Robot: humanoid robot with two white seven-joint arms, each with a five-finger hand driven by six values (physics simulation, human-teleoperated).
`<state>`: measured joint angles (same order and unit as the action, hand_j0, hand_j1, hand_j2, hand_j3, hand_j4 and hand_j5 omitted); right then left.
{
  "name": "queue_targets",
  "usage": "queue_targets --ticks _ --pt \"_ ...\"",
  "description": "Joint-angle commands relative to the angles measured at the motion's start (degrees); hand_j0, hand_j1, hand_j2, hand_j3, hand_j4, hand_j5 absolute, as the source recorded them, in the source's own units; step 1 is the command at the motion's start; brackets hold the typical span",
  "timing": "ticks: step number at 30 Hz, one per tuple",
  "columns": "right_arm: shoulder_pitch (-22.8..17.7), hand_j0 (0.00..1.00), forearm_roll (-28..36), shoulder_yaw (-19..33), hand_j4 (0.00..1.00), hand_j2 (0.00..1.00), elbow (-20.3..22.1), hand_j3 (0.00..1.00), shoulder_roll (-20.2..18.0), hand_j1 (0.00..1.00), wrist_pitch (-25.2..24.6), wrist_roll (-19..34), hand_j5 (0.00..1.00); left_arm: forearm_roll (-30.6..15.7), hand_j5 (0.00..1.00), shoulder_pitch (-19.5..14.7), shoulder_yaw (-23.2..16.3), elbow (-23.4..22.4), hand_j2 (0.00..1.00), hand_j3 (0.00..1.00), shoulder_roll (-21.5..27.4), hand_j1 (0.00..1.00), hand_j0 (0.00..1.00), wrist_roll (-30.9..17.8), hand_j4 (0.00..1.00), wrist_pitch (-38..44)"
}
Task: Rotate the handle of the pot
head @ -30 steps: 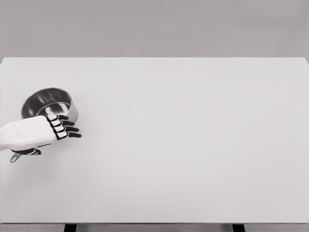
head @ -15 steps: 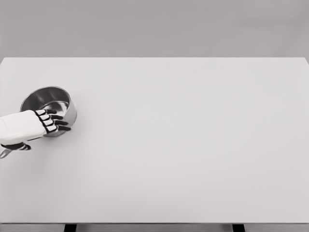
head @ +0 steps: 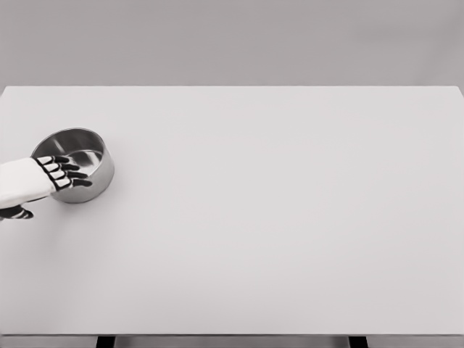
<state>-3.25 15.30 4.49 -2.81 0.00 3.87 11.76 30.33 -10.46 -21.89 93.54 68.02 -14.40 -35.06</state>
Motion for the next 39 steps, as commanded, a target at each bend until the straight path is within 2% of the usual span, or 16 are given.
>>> queue_targets --ticks 1,18,39 --pt "0.0 1.00 0.0 0.0 1.00 1.00 0.0 1.00 0.0 1.00 0.0 0.0 1.00 -0.3 1.00 0.0 0.4 -0.5 1.00 1.00 0.1 1.00 1.00 0.1 1.00 0.1" --pt "0.0 1.00 0.0 0.0 1.00 1.00 0.0 1.00 0.0 1.00 0.0 0.0 1.00 -0.6 1.00 0.0 1.9 -3.6 1.00 1.00 0.0 1.00 1.00 0.1 1.00 0.1" --pt "0.0 1.00 0.0 0.0 1.00 1.00 0.0 1.00 0.0 1.00 0.0 0.0 1.00 -0.7 1.00 0.0 6.4 -8.8 1.00 1.00 -1.1 1.00 1.00 0.1 1.00 0.1"
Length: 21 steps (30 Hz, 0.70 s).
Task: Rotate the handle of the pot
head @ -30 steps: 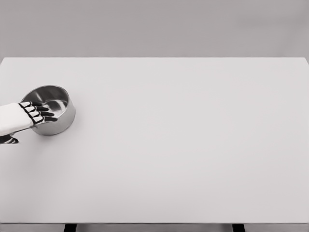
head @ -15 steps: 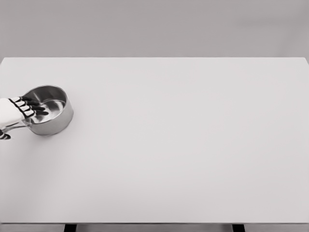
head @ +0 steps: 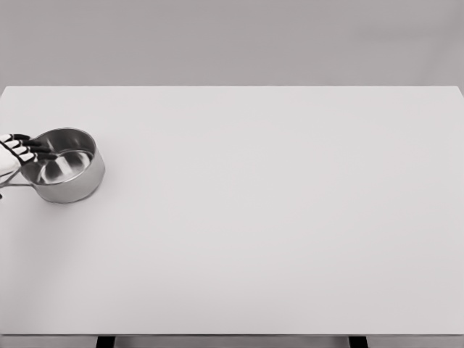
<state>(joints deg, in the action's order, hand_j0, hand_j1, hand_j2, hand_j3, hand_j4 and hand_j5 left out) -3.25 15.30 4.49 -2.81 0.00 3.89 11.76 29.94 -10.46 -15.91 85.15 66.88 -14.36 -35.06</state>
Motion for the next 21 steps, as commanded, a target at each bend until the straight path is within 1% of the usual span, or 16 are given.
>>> queue_targets --ticks 1,7,9,16,21 --pt "0.0 1.00 0.0 0.0 1.00 1.00 0.0 1.00 0.0 1.00 0.0 0.0 1.00 -0.2 1.00 0.0 1.1 -0.5 1.00 1.00 -0.7 1.00 1.00 0.0 1.00 0.1" --pt "0.0 1.00 0.0 0.0 1.00 1.00 0.0 1.00 0.0 1.00 0.0 0.0 1.00 -0.2 1.00 0.1 2.3 -1.8 1.00 1.00 -0.9 1.00 1.00 0.0 1.00 0.1" --pt "0.0 1.00 0.0 0.0 1.00 1.00 0.0 1.00 0.0 1.00 0.0 0.0 1.00 -0.1 1.00 0.1 3.0 -1.8 1.00 1.00 -2.0 1.00 1.00 0.0 1.00 0.1" --pt "0.0 1.00 0.0 0.0 1.00 1.00 0.0 1.00 0.0 1.00 0.0 0.0 1.00 -0.1 1.00 0.1 3.8 -2.8 1.00 1.00 -2.5 1.00 1.00 0.0 1.00 0.1" --pt "0.0 1.00 0.0 0.0 1.00 1.00 0.0 1.00 0.0 1.00 0.0 0.0 1.00 -0.2 1.00 0.1 3.8 -2.4 1.00 1.00 -3.2 1.00 1.00 0.0 1.00 0.1"
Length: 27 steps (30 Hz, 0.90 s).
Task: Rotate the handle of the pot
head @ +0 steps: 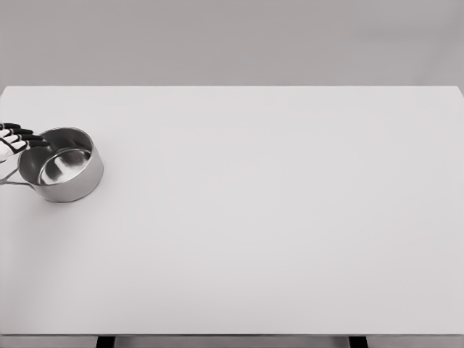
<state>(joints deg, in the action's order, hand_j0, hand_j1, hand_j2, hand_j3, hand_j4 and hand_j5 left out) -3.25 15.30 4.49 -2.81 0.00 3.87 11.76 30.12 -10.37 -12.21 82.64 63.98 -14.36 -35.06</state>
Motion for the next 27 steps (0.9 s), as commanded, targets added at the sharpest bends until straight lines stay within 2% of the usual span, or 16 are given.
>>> queue_targets --ticks 1,11,13,16,27 --pt "0.0 1.00 0.0 0.0 1.00 1.00 0.0 1.00 0.0 1.00 0.0 0.0 1.00 -0.4 1.00 0.0 0.1 0.3 1.00 1.00 -0.3 1.00 1.00 0.0 1.00 0.1" --pt "0.0 1.00 0.0 0.0 1.00 1.00 0.0 1.00 0.0 1.00 0.0 0.0 1.00 -2.5 1.00 0.0 0.1 0.9 1.00 1.00 -0.9 1.00 1.00 0.0 1.00 0.1" --pt "0.0 1.00 0.0 0.0 1.00 1.00 0.0 1.00 0.0 1.00 0.0 0.0 1.00 -2.5 1.00 0.0 0.2 3.1 1.00 1.00 -2.4 1.00 1.00 0.0 1.00 0.1" --pt "0.0 1.00 0.0 0.0 1.00 1.00 0.0 1.00 0.0 1.00 0.0 0.0 1.00 -2.4 1.00 0.4 0.2 3.5 1.00 1.00 -2.5 1.00 1.00 -0.1 1.00 0.1" --pt "0.0 1.00 0.0 0.0 1.00 1.00 0.0 1.00 0.0 1.00 0.0 0.0 1.00 -2.3 1.00 2.0 0.9 -0.3 1.00 1.00 -2.5 1.00 1.00 0.0 1.00 0.1"
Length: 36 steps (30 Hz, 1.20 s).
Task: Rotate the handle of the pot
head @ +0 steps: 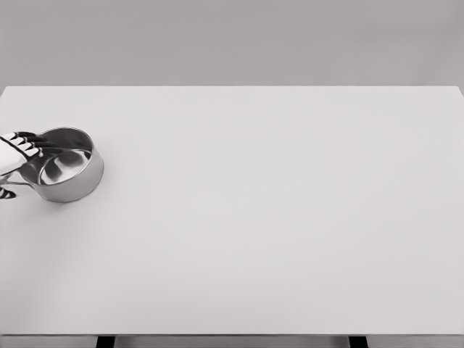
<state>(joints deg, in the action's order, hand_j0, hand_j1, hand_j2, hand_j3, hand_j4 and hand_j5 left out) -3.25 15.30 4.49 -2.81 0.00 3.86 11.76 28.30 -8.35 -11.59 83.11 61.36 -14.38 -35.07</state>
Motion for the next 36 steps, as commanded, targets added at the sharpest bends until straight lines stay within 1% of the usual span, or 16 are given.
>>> queue_targets --ticks 1,11,15,29,32,36 --pt "0.0 1.00 0.0 0.0 1.00 1.00 0.0 1.00 0.0 1.00 0.0 0.0 1.00 -0.4 1.00 0.0 0.3 -1.3 1.00 1.00 0.1 1.00 1.00 0.0 1.00 0.1" --pt "0.0 1.00 0.0 0.0 1.00 1.00 0.0 1.00 0.0 1.00 0.0 0.0 1.00 -0.6 1.00 0.4 0.5 -4.8 1.00 1.00 0.3 1.00 1.00 0.0 1.00 0.1" --pt "0.0 1.00 0.0 0.0 1.00 1.00 0.0 1.00 0.0 1.00 0.0 0.0 1.00 -0.6 1.00 0.4 1.2 -4.9 1.00 1.00 0.3 1.00 1.00 0.0 1.00 0.1" --pt "0.0 1.00 0.0 0.0 1.00 1.00 0.0 1.00 0.0 1.00 0.0 0.0 1.00 -0.3 1.00 0.4 2.5 -7.6 1.00 1.00 0.2 1.00 1.00 0.0 1.00 0.1" --pt "0.0 1.00 0.0 0.0 1.00 1.00 0.0 1.00 0.0 1.00 0.0 0.0 1.00 -0.3 1.00 0.4 3.3 -8.0 1.00 1.00 0.2 1.00 1.00 0.0 1.00 0.1" --pt "0.0 1.00 0.0 0.0 1.00 1.00 0.0 1.00 0.0 1.00 0.1 0.0 1.00 -0.2 1.00 0.0 3.4 -9.8 1.00 1.00 0.3 1.00 1.00 0.0 1.00 0.1"
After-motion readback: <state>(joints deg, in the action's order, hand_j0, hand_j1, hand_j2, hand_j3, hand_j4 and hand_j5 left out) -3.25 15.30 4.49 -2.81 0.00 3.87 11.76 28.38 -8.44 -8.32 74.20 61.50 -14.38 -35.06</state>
